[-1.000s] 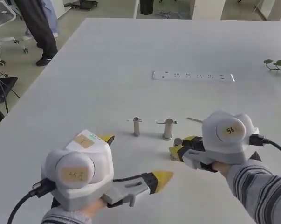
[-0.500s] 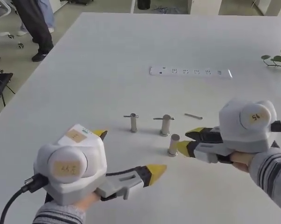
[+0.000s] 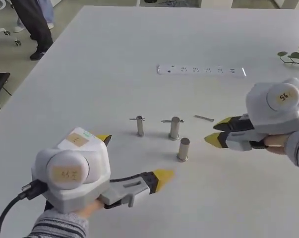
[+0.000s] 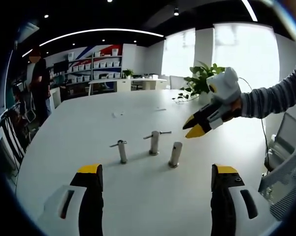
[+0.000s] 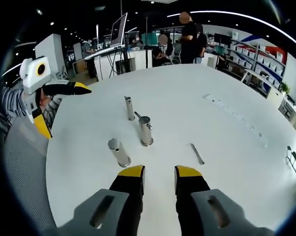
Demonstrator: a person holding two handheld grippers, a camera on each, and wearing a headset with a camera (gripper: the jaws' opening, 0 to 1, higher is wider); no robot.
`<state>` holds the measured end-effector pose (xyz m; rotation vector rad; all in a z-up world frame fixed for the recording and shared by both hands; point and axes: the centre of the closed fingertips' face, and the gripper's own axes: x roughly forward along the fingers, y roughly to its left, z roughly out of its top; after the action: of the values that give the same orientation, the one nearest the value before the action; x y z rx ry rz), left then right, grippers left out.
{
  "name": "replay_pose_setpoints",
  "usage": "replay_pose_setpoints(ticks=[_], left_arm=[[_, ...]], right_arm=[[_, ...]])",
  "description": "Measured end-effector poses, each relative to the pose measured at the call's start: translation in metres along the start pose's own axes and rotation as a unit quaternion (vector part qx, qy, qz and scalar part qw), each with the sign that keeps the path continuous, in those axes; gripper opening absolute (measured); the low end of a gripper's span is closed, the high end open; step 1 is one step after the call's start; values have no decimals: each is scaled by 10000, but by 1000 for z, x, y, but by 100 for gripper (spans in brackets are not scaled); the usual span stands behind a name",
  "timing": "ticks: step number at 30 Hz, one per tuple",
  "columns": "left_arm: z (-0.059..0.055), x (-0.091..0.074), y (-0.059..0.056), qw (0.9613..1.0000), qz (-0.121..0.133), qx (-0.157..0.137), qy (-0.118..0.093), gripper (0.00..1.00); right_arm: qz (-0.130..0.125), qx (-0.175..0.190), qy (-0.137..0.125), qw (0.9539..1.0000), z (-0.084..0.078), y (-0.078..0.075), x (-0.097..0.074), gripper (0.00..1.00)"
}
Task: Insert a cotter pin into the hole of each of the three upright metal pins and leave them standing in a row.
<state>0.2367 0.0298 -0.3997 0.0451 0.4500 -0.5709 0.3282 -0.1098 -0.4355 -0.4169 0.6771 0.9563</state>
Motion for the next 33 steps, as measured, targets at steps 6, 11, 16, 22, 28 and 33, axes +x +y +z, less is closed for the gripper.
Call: replay_pose_setpoints(ticks=[6,11,16,22,28,33], left_arm=[[-1,1,2,10000,5,6,-9,90],[-3,2,5,10000,6,47,44,90],[-5,4,8,9999,5,53,86,89],[-9,4,12,9999,24,37,122,88],[-12,4,16,9998,50,10,176,87],[-14,4,17,9998,64,-9,183,86]], right_arm=[[-13,-329,452,9984,-6,-21,8,21],[-12,-378,703,9968,-9,-35,16,19],[130,-298,960,9949,-14,-44,26,20],[211,-285,1118,9931,-17,-52,37,19],[143,-259,1218,9921,-17,-64,47,18],[140,-240,1272,9915,-15,-70,54,16]])
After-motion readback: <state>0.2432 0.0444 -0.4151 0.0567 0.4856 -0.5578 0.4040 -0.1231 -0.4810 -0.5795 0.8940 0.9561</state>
